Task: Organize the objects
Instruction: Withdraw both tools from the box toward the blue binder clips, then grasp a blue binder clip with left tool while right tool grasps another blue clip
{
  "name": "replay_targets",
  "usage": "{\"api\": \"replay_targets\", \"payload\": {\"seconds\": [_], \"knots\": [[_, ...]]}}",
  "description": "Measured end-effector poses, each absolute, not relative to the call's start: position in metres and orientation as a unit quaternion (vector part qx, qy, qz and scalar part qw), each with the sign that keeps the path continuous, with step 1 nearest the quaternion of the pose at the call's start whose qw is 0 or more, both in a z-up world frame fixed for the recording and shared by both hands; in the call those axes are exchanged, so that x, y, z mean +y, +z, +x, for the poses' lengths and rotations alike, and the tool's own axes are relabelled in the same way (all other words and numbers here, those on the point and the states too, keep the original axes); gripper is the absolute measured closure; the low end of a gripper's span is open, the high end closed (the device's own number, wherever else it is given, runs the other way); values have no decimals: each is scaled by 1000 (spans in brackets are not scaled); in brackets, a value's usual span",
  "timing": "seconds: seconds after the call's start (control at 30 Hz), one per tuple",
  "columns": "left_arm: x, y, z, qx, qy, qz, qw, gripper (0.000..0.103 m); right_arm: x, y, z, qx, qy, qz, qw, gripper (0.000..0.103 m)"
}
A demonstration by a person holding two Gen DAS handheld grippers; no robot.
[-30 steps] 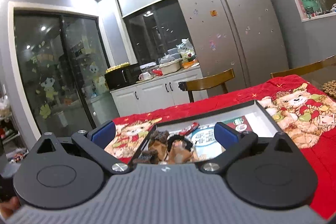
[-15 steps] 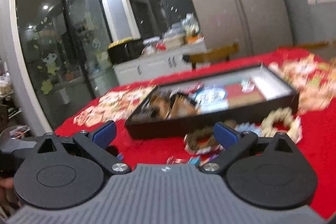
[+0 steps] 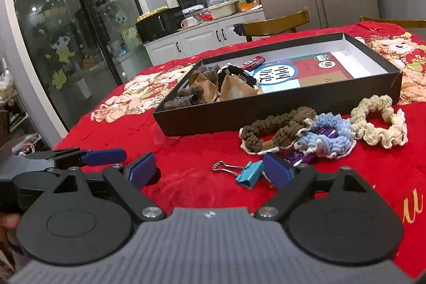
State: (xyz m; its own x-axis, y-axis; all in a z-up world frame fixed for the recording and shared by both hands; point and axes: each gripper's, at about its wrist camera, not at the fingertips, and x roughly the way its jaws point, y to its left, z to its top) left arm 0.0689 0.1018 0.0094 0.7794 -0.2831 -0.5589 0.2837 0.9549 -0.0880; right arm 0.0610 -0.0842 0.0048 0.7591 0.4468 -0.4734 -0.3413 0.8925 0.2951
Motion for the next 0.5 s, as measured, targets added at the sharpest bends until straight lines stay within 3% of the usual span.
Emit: {"api": "replay_targets", "payload": {"seconds": [0.13, 0.2, 0.5], "knots": [[101, 6, 74, 313, -148, 0, 938, 39, -74, 0, 73, 315, 203, 73, 924, 11], [102, 6, 76, 314, -143, -6, 939, 40, -75, 0, 75, 315, 203, 76, 924, 11], [100, 5, 80, 313, -143, -6, 939, 40, -74, 1, 75, 311, 176, 67, 932, 36]]}}
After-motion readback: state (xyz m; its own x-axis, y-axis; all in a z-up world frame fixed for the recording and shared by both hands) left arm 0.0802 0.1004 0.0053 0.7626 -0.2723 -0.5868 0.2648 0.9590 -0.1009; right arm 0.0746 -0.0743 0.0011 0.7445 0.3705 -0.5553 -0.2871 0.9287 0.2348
